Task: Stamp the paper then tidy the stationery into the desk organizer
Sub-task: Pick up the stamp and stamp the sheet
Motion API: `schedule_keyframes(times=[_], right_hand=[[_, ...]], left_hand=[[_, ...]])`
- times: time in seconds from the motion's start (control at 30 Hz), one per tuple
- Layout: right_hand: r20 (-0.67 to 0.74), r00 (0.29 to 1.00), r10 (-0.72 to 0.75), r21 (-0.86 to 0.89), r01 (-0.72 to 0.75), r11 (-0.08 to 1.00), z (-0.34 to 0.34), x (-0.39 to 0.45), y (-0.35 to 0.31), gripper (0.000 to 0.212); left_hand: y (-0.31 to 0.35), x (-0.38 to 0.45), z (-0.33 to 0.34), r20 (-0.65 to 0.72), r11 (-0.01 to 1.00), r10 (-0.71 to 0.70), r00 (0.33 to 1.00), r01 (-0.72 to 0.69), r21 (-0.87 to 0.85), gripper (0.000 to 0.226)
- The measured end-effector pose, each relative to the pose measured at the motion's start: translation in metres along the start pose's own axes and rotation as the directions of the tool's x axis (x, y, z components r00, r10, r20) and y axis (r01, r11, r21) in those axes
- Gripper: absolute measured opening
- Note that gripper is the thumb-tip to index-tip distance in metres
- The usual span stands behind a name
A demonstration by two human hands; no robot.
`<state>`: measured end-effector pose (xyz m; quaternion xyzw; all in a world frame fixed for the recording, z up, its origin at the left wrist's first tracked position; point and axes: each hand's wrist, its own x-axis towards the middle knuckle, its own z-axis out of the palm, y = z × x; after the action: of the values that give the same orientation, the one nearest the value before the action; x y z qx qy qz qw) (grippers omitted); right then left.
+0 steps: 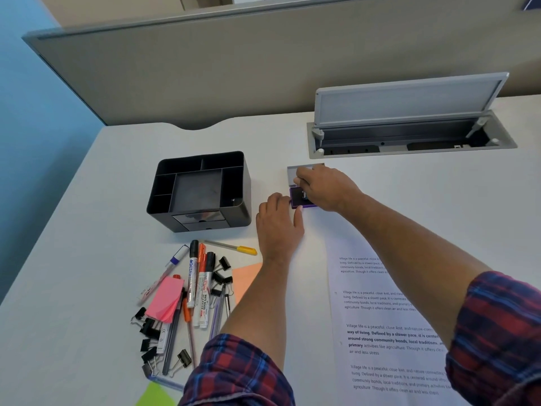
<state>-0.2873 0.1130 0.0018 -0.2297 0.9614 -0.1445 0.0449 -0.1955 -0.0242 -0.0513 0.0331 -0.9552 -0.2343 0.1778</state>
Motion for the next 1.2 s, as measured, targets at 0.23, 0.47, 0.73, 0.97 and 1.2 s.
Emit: schedule_keyframes(times=[0.23,0.47,0.73,0.97,1.2], right_hand=[[-0.02,1.0,-0.014,0.018,0.015,1.0,0.0023,0.0039,0.0012,0.012],[-0.083,0.997,0.001,0.025,0.001,1.0,0.0065,-0.0007,-0.0004,0.016],[-0.115,0.993,0.0,-0.048,-0.005,0.999,0.0028,0.0012,-0.0016,0.018],[-0.151,0.988,-0.029,-0.025,0.026,0.999,0.0068,-0.0038,-0.0013,0.018],[-0.076,0.997,-0.003,-0.032,0.001,1.0,-0.0012,0.0015,-0.0027,0.011]], left_hand=[[0.0004,0.0,0.0002,0.011,1.0,-0.011,1.0,0.011,-0.005,0.03],[-0.0002,0.0011,0.0009,0.012,1.0,-0.004,1.0,0.004,0.02,0.028],[0.0004,-0.0002,-0.0003,0.019,1.0,-0.019,1.0,0.019,0.021,0.029],[-0.0004,0.0007,-0.0002,0.02,1.0,-0.025,0.999,0.025,0.015,0.028],[-0.0001,0.0007,-0.0009,0.022,1.0,-0.018,1.0,0.018,0.017,0.029]])
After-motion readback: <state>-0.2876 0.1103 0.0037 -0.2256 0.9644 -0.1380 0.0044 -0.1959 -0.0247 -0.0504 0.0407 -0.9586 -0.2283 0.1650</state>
